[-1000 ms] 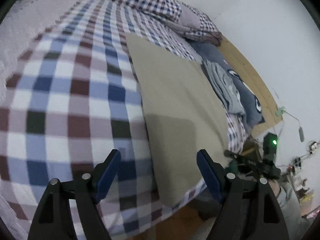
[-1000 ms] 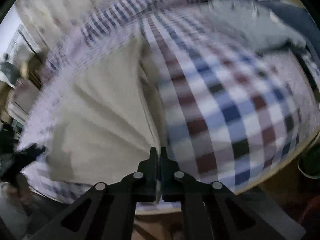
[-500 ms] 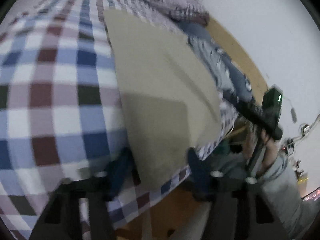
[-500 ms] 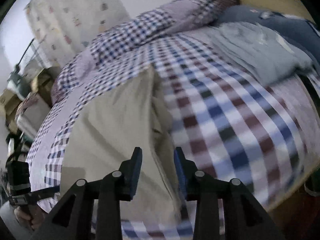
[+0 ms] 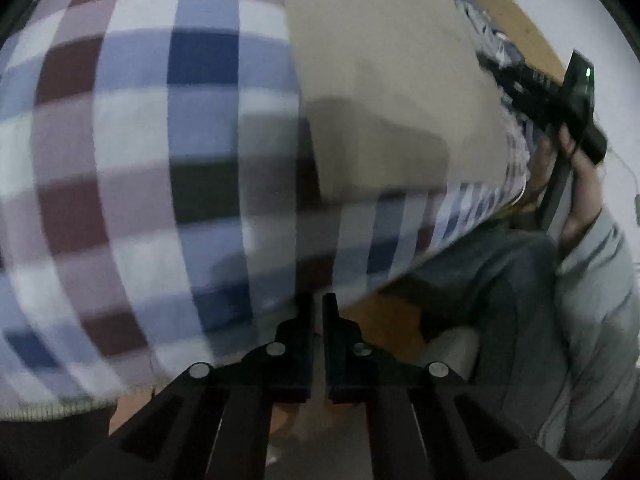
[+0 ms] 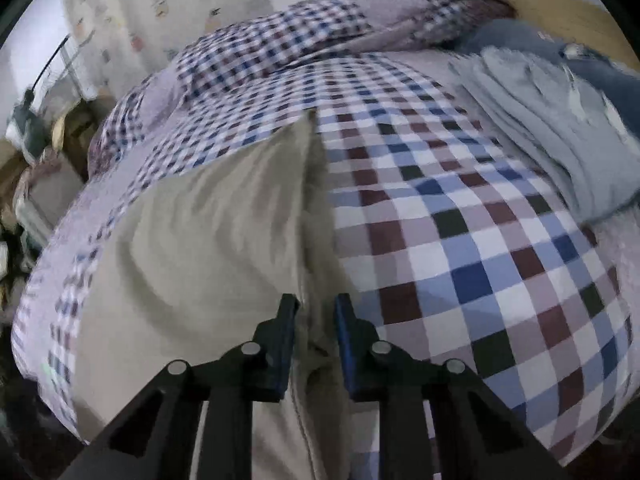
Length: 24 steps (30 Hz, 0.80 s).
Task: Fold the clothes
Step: 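Withdraw both open grippers from the folded shirt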
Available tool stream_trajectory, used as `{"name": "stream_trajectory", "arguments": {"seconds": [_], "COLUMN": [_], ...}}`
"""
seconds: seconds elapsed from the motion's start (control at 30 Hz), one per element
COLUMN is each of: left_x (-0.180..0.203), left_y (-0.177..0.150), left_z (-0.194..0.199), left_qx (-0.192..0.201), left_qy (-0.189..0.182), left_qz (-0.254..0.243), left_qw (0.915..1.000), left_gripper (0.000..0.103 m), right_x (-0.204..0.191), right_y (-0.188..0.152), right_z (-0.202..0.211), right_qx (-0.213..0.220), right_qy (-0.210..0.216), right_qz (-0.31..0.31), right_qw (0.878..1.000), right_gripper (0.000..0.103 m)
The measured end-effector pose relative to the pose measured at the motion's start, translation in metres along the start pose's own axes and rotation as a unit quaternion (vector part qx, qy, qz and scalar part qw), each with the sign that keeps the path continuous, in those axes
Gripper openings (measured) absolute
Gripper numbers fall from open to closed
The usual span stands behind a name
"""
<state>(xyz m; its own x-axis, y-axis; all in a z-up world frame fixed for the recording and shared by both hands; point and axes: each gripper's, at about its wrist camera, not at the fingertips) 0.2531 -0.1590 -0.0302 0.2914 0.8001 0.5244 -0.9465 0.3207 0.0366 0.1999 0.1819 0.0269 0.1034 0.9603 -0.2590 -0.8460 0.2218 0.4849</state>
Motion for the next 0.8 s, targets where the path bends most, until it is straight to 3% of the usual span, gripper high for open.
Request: {"name": "stream_trajectory", "arguments": {"seconds": [0.07,0.13,0.2,0.23,0.3,0.37,0.47,0.53,0.6,0.8], "left_x": [-0.003,-0.007,-0.01,-0.012,-0.015,-0.018,-0.021,-0.024,-0.029,-0.039], "left_y": [0.0,0.0,0.0,0.0,0.006,0.015,0.036,0.055,0.075,0.162], "left_z": [0.018,0.035,0.053,0.062,0.07,0.079,0.093,0.103,0.114,0.134], "left_qx": [0.041,0.082,0.122,0.142,0.158,0.172,0.196,0.218,0.239,0.286], "left_qy": [-0.015,-0.03,-0.045,-0.053,-0.063,-0.069,-0.076,-0.086,-0.094,-0.094], "left_qz": [0.009,0.018,0.027,0.031,0.035,0.036,0.036,0.036,0.038,0.028], "left_qw": [0.999,0.996,0.9911,0.9879,0.9848,0.982,0.9769,0.9715,0.9658,0.9533], "left_gripper": [0.008,0.021,0.051,0.055,0.058,0.058,0.059,0.061,0.069,0.073], "right_x": [0.001,0.002,0.005,0.007,0.008,0.008,0.007,0.003,-0.001,0.003], "right_y": [0.002,0.005,0.007,0.008,0.012,0.016,0.021,0.03,0.039,0.086], "right_z": [0.004,0.007,0.017,0.021,0.028,0.032,0.03,0.028,0.025,0.006], "right_qx": [0.011,0.022,0.04,0.049,0.066,0.075,0.071,0.069,0.066,0.06], "right_qy": [0.005,0.01,0.022,0.028,0.05,0.074,0.1,0.107,0.115,0.112], "right_qz": [-0.01,-0.021,-0.03,-0.034,-0.045,-0.053,-0.055,-0.05,-0.044,-0.012], "right_qw": [1.0,0.999,0.999,0.998,0.996,0.993,0.991,0.991,0.99,0.992], "right_gripper": [0.021,0.021,0.022,0.023,0.025,0.036,0.045,0.045,0.045,0.048]}}
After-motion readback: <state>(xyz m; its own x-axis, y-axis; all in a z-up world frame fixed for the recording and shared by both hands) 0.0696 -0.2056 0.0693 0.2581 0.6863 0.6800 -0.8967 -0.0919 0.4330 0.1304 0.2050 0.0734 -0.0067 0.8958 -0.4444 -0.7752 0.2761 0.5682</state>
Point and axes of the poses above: each gripper's, at about its wrist camera, not at the fingertips, and z roughly against the way its jaws point, x to its right, y to its top, and after that the axes turned 10 degrees about -x, right-handed
